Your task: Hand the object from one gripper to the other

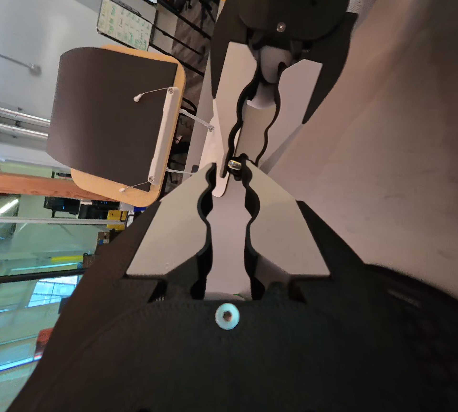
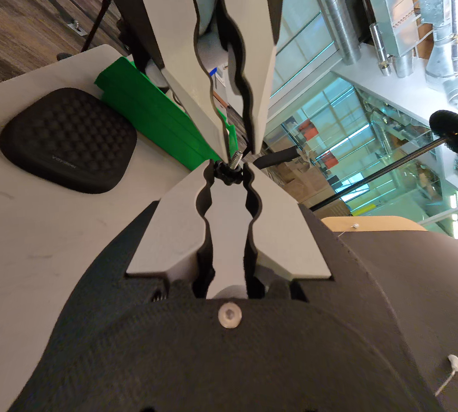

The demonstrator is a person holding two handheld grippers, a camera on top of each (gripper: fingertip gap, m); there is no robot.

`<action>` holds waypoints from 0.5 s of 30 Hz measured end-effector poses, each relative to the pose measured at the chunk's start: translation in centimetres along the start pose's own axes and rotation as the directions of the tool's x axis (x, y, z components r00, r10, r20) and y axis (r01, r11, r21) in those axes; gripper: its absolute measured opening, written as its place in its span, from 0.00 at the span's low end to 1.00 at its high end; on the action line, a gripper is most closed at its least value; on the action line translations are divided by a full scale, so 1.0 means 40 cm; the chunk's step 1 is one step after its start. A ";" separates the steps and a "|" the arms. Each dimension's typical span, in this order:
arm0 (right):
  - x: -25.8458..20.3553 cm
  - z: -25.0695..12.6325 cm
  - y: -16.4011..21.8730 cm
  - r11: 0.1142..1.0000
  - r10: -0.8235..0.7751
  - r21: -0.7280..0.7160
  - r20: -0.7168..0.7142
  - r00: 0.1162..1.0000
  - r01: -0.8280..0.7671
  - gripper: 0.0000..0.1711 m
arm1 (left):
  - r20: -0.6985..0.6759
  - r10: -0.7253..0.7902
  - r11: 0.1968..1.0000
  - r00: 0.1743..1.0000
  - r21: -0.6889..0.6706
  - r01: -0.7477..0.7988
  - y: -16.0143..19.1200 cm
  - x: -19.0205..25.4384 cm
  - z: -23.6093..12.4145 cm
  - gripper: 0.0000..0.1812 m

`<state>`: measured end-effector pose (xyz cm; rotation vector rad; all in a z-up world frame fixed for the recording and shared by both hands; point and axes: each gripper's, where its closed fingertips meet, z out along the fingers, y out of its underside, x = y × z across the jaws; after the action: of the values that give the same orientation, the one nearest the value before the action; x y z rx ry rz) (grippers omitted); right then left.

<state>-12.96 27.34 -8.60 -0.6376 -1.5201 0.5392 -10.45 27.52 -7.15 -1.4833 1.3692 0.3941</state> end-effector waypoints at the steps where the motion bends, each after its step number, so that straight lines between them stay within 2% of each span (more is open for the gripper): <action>1: 0.004 0.000 0.002 1.000 -0.003 -0.009 -0.010 1.000 0.003 0.12 | -0.003 -0.017 1.000 1.000 -0.005 0.017 0.003 0.002 0.005 0.07; 5: 0.006 0.001 0.003 0.998 -0.052 -0.029 -0.039 0.998 0.051 0.12 | -0.027 -0.082 0.997 0.996 0.000 0.082 -0.002 0.010 0.012 0.05; 15: 0.028 0.001 0.009 0.991 -0.120 -0.071 -0.118 0.986 0.112 0.12 | 0.025 -0.171 0.985 0.985 0.023 0.171 -0.002 -0.008 0.015 0.02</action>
<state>-12.97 28.35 -8.03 -0.6164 -1.4534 0.3576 -10.22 28.18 -7.12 -1.5597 1.2106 0.2886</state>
